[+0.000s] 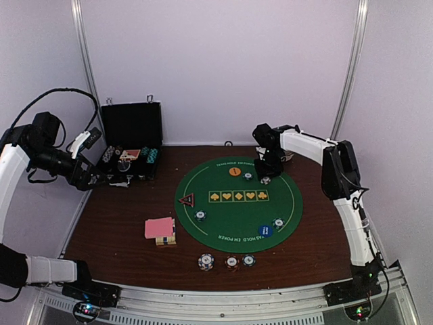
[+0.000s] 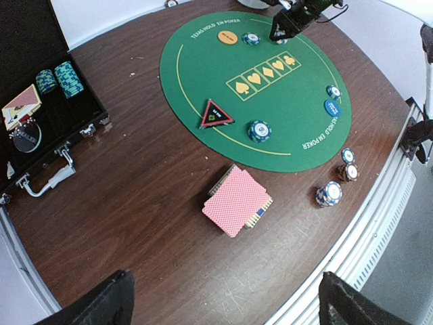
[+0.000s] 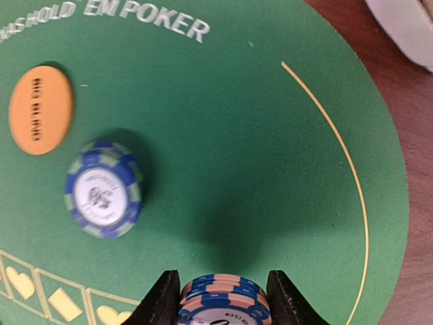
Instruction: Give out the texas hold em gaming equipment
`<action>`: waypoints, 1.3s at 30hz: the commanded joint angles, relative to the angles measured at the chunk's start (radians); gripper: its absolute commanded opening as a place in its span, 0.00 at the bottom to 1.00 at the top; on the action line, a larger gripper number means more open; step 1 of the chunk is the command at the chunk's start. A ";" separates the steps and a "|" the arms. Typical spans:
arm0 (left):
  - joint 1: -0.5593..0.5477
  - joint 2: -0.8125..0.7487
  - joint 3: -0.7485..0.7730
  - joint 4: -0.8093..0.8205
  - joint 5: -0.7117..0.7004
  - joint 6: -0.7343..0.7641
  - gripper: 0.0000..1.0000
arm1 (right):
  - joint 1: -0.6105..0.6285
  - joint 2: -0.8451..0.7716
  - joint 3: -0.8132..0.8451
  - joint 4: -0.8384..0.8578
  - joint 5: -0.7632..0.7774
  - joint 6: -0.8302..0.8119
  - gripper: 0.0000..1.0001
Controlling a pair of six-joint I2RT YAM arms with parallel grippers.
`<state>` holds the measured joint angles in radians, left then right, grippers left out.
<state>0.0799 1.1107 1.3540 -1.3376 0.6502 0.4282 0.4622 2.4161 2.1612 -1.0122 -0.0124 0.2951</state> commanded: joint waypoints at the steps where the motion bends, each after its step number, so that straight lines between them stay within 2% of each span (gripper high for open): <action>1: 0.008 0.003 0.021 0.000 0.014 0.017 0.97 | -0.016 0.026 0.068 0.024 -0.024 0.012 0.33; 11: 0.008 0.017 0.025 0.002 0.016 0.018 0.98 | -0.031 0.102 0.157 0.027 -0.056 0.030 0.34; 15: 0.008 0.020 0.025 0.004 0.014 0.018 0.98 | -0.031 0.138 0.193 0.018 -0.057 0.035 0.42; 18: 0.008 0.018 0.025 0.004 0.012 0.020 0.97 | -0.032 0.141 0.196 0.017 -0.052 0.039 0.52; 25: 0.008 0.018 0.025 0.006 0.017 0.017 0.98 | -0.032 0.120 0.187 0.012 -0.044 0.042 0.65; 35: 0.008 0.014 0.035 0.005 0.019 0.008 0.98 | -0.014 -0.060 0.114 0.012 0.006 0.016 0.64; 39: 0.008 0.010 0.040 0.006 0.016 0.004 0.98 | 0.034 -0.187 -0.003 0.027 0.042 0.011 0.63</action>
<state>0.0799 1.1267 1.3640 -1.3373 0.6510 0.4286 0.4515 2.4077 2.2402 -0.9962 -0.0326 0.3176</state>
